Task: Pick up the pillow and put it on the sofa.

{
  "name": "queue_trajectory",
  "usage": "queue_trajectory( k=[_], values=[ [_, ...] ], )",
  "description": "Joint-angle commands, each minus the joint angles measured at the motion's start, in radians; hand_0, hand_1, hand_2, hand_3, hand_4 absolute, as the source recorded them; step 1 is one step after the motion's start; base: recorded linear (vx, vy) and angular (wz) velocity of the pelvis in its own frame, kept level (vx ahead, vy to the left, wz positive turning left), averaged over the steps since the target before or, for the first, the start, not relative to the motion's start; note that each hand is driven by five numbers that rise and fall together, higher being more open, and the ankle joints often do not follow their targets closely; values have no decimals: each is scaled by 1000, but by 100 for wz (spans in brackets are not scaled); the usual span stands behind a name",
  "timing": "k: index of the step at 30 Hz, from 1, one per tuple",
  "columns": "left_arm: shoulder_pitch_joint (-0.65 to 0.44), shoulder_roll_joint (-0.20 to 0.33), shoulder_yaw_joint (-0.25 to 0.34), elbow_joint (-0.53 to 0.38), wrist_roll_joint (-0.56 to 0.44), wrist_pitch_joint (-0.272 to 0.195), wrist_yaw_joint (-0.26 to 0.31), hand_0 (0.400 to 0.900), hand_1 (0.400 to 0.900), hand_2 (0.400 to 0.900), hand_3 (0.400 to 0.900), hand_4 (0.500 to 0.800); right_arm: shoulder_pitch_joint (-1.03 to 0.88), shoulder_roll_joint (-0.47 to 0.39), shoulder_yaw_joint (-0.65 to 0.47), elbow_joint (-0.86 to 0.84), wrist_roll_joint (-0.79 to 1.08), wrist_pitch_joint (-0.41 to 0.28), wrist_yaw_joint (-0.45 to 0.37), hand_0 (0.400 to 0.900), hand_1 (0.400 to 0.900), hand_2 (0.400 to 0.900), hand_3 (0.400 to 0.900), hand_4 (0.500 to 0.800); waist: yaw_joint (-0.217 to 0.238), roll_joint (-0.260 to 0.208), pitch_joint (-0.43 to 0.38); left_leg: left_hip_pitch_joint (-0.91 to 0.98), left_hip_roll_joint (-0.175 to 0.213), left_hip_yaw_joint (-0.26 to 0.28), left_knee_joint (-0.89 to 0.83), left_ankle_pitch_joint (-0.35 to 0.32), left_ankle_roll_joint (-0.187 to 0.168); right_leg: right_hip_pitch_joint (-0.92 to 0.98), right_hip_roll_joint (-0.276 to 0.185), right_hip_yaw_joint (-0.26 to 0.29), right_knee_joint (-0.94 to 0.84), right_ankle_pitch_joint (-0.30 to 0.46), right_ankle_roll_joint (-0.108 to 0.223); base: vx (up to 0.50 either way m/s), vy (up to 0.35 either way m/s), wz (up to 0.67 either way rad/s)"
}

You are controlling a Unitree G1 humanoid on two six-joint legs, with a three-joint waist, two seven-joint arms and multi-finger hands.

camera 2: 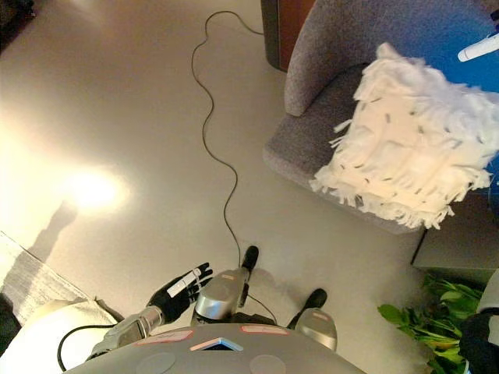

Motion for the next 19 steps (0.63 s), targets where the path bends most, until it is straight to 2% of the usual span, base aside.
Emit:
queue_trajectory(
  k=[1,6,9,13,17,19],
  values=[
    [9,61,-71,-10,-29,-13,-17,900,900,900,900,800,-194,-80,170,-28,-44,-6,-75,900,900,900,900,800,20,-73,-61,5,-31,49,1,-94,-37,-27,45,-4,2,-52,-41,27,-9,-4],
    [1,63,-71,14,-21,-11,-15,900,900,900,900,800,-160,-88,157,-31,-37,5,-58,900,900,900,900,800,7,-82,-85,19,-29,56,-4,-97,-33,-22,45,2,2,-52,-36,37,-7,-4],
    [-3,62,-69,27,-20,-12,-12,900,900,900,900,800,-129,-88,127,-37,1,-12,-54,900,900,900,900,800,-2,-85,-101,30,-25,65,-6,-103,-32,-16,46,7,2,-55,-34,32,-4,-5],
    [-26,55,-52,57,-4,-8,-4,900,900,900,900,800,35,-67,-1,-79,98,-64,-53,900,900,900,900,800,-23,-92,-115,47,-21,75,-10,-113,-29,-12,45,15,2,-56,-29,-7,-4,-1],
    [-54,38,-31,93,30,-25,23,900,900,900,900,800,361,0,-193,-187,113,-129,-61,900,900,900,900,800,-61,-99,-125,73,-12,102,-10,-131,-20,-1,45,30,2,-54,-23,-27,-34,-16],
    [-68,37,-28,103,30,-27,33,900,900,900,900,800,476,39,-253,-228,119,-144,-73,900,900,900,900,800,-75,-101,-129,84,-8,114,-10,-135,-16,4,46,37,2,-52,-22,-18,-31,-16]
  ],
)
